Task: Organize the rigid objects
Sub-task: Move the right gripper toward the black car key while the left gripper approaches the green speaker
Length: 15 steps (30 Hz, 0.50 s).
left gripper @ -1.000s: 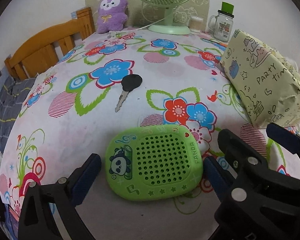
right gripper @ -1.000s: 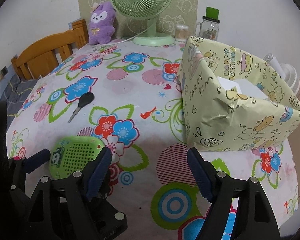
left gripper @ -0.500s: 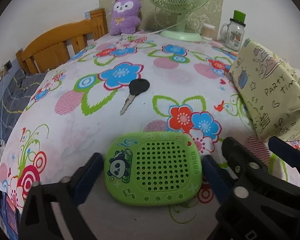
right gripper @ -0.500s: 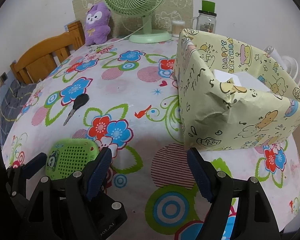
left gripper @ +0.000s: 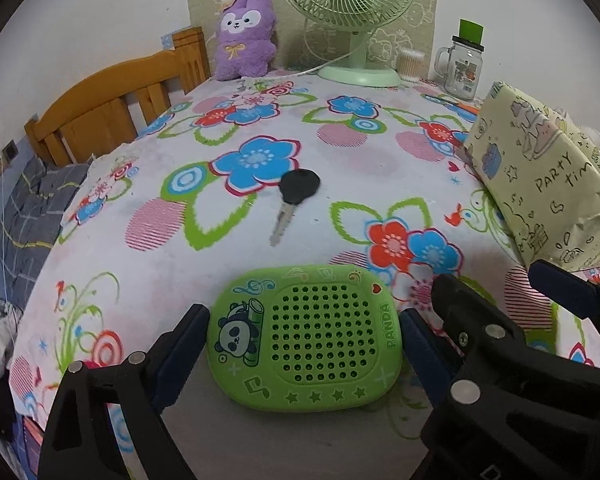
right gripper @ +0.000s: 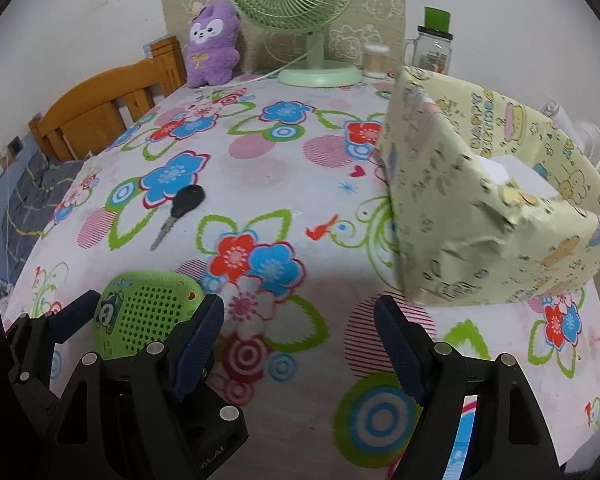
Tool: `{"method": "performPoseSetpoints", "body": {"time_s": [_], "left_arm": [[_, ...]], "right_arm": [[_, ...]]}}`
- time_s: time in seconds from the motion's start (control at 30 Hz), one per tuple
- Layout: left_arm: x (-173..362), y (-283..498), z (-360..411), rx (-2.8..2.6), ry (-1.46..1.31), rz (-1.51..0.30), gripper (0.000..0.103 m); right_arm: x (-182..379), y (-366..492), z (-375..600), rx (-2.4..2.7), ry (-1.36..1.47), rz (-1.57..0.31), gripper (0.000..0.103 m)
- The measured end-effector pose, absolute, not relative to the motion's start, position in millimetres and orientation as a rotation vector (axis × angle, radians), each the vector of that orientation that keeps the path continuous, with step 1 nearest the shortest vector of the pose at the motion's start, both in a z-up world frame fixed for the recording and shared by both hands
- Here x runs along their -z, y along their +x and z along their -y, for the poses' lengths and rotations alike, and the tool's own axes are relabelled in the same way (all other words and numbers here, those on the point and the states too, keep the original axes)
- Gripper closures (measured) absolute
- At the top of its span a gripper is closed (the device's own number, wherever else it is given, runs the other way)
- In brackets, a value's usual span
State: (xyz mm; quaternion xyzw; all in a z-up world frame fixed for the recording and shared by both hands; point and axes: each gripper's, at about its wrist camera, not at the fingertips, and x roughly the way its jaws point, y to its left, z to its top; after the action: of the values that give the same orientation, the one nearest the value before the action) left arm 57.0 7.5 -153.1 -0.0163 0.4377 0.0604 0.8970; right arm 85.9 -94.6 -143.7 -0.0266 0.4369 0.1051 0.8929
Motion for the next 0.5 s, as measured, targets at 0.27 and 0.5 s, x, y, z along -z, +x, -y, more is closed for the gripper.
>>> {"method": "performPoseSetpoints", "body": {"time_s": [0.27, 0.5], "left_arm": [[150, 69, -32, -0.124, -0.017, -0.908, 0.008], [150, 85, -52, -0.129, -0.003, -0.917, 0.008]], "right_arm": [[141, 102, 64, -0.243, -0.097, -0.886, 0.022], [144, 121, 40, -0.272, -0.102, -0.886, 0.023]]}}
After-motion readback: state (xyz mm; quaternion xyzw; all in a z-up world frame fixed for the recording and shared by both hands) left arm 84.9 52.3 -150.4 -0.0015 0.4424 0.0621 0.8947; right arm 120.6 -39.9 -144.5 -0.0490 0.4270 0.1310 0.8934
